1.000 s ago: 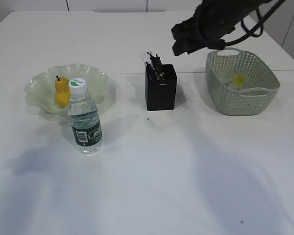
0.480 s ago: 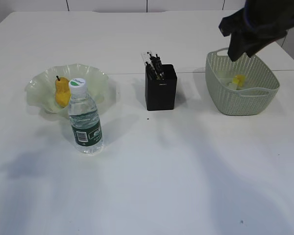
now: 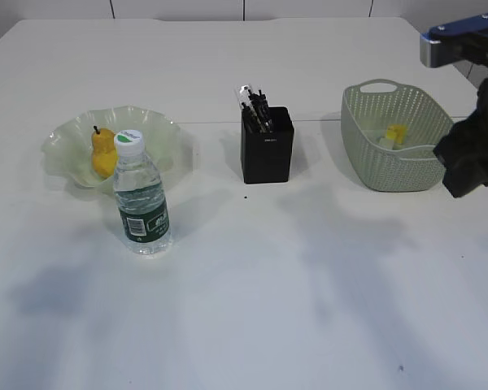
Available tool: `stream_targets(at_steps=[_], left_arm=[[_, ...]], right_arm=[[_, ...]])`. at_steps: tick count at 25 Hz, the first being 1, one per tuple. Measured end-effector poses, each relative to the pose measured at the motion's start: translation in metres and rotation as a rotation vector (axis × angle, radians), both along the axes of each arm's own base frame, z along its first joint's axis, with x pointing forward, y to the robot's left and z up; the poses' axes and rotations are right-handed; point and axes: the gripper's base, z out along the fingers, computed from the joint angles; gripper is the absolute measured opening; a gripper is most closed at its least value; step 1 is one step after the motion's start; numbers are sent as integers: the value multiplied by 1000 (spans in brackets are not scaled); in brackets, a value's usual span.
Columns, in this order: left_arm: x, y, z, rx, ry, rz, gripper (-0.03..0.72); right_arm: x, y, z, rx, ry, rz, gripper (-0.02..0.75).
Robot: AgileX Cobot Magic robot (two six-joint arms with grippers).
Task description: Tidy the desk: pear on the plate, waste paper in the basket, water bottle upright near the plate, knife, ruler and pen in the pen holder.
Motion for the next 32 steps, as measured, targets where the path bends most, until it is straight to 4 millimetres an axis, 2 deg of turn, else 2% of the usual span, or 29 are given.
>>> stream_targets(at_steps=[5, 11, 17, 26, 32], left_arm=[[-33, -4, 3, 10, -68, -2, 466], [-74, -8, -5, 17, -126, -6, 466], [-92, -12, -4, 22, -176, -21, 466], [-119, -19, -3, 27, -240, -123, 466], [-138, -20, -22, 27, -254, -125, 466]], right_arm=[[-28, -5, -9, 16, -11, 4, 293], [-63, -11, 3, 46, -71, 1, 293], [-104, -19, 19, 78, -153, -33, 293], [-185, -40, 34, 96, -282, -99, 293], [-249, -58, 36, 127, -472, -147, 293]])
